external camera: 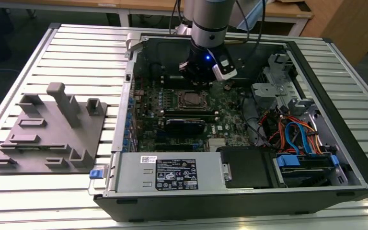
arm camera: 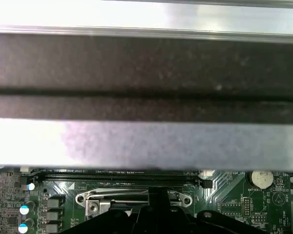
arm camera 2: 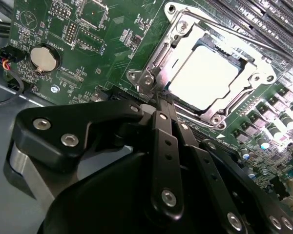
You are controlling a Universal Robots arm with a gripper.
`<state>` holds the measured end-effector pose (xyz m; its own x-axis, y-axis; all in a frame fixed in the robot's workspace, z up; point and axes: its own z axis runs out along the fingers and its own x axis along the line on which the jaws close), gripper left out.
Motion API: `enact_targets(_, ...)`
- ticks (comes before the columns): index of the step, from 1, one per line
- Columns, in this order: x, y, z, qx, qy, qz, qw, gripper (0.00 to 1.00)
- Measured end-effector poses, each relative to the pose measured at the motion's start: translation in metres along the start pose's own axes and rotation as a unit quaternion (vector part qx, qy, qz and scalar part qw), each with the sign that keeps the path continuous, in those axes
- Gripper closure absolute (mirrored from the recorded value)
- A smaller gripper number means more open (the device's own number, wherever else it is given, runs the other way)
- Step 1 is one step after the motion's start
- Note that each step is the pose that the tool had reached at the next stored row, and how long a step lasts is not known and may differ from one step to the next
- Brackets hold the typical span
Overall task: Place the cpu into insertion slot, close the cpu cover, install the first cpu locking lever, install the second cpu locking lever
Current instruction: 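Install the first cpu locking lever, then install the second cpu locking lever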
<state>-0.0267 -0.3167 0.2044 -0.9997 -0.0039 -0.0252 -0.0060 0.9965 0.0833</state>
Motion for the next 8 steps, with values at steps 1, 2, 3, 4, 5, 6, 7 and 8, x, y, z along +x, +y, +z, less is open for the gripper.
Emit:
enact_targets(1,0.0000,0.0000,0.0000,0.0000,0.0000,0.000,1.00000,0.89)
enact_targets(2,0.0000,-0.0001,0.0000,0.0000,0.0000,0.000,1.00000,0.89)
enact_targets(3,0.0000,-0.0002,0.0000,0.0000,0.0000,0.000,1.00000,0.89)
enact_targets(4,0.0000,-0.0002,0.0000,0.0000,0.0000,0.000,1.00000,0.89)
enact_targets(5,0.0000,-0.0003,0.0000,0.0000,0.0000,0.000,1.00000,0.89)
enact_targets(6,0.0000,-0.0003,0.0000,0.0000,0.0000,0.000,1.00000,0.89)
enact_targets(7,0.0000,-0.0003,0.0000,0.0000,0.0000,0.000,1.00000,0.89)
enact_targets(8,0.0000,-0.0003,0.0000,0.0000,0.0000,0.000,1.00000,0.89)
